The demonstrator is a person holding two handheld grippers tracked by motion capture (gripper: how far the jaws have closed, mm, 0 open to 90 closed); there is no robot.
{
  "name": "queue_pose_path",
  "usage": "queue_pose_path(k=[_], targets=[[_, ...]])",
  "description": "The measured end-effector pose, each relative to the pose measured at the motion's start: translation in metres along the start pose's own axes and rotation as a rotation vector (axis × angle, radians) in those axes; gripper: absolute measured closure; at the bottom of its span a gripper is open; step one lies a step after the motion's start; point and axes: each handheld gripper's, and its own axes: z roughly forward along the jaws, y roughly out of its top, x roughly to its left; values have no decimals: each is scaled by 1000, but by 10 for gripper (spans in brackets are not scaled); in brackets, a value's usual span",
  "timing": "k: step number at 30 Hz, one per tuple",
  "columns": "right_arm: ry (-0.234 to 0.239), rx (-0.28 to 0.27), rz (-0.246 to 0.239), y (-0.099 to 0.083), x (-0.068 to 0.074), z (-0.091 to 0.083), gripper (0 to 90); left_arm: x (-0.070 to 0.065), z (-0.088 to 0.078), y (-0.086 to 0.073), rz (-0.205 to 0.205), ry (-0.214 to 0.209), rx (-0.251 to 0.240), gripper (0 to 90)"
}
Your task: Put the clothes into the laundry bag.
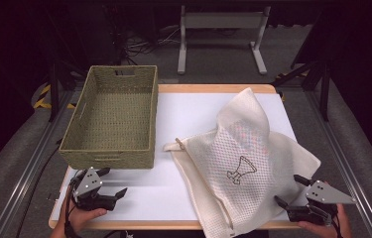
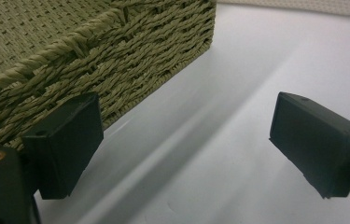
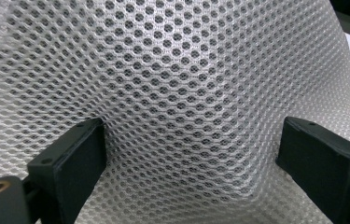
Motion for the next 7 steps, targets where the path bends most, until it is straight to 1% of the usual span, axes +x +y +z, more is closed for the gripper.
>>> queue_pose_path(k=[7], targets=[[-8, -2, -5, 0, 1, 0, 82, -1, 2, 1, -4, 1, 4, 104]])
